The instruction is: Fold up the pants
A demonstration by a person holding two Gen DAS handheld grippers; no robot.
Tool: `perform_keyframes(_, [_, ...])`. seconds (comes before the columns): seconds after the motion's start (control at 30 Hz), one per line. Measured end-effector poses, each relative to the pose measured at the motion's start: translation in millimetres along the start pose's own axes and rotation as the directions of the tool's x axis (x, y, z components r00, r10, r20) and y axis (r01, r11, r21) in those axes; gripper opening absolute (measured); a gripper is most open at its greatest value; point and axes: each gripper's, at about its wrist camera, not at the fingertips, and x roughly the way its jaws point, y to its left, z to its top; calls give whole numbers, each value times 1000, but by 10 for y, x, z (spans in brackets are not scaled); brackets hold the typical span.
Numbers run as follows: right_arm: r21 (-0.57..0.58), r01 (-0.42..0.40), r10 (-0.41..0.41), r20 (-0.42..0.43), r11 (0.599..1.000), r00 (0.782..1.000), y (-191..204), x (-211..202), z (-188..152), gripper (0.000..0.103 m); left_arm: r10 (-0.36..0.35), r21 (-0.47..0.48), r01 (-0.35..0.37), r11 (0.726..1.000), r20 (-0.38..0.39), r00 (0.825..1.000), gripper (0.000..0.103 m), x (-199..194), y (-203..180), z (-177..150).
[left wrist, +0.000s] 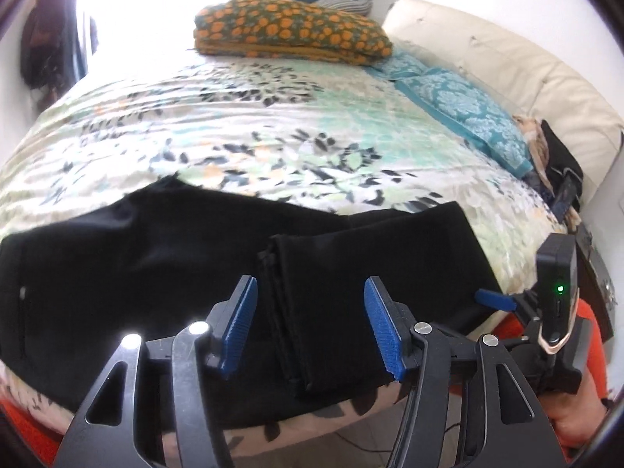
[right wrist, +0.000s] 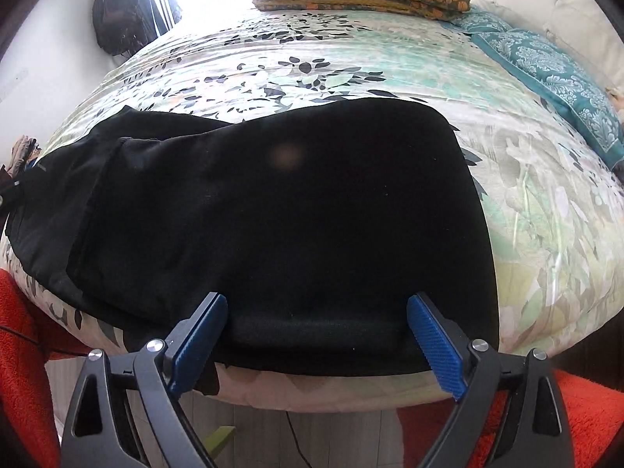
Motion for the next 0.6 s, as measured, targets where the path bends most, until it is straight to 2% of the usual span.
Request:
perform_keyframes(0.1, [1,0,0,1,1000,1000,3,6,8,95,-80,65,82,995,-25,996,64,304,-223,50])
perform_keyframes(0.17, [3,-4,4,3,1000,1000,5,9,12,95,-59,46,64,997,-91,994,64,604,-215,20])
perform_keyframes(0.23, [10,-19,19,7,1000,1000,-14,-6,13,95,-4,7,5,1000,-158,987,63,879,-81,-62])
perform_keyframes(0.27, [17,-31,31,11,999,999,-29,-28,17,95,-16,-10,14,1000,-166,986,62,934,-12,-111])
perform_keyframes(0.33, [43,-52,50,40,998,998,-96,-145,30,94,-26,13,28,1000,-131,991,62,874,-6,-182])
perform_keyframes(0.4, [98,-63,49,132,993,990,-231,-348,95,94,9,69,0,998,-131,991,63,862,-88,-213])
perform_keyframes(0.47, [132,-69,41,203,989,978,-347,-457,247,95,29,81,-19,997,-127,992,63,871,-122,-228])
perform_keyframes(0.6, [138,-85,58,185,987,981,-410,-321,456,95,53,80,-42,996,-132,990,63,882,-142,-214])
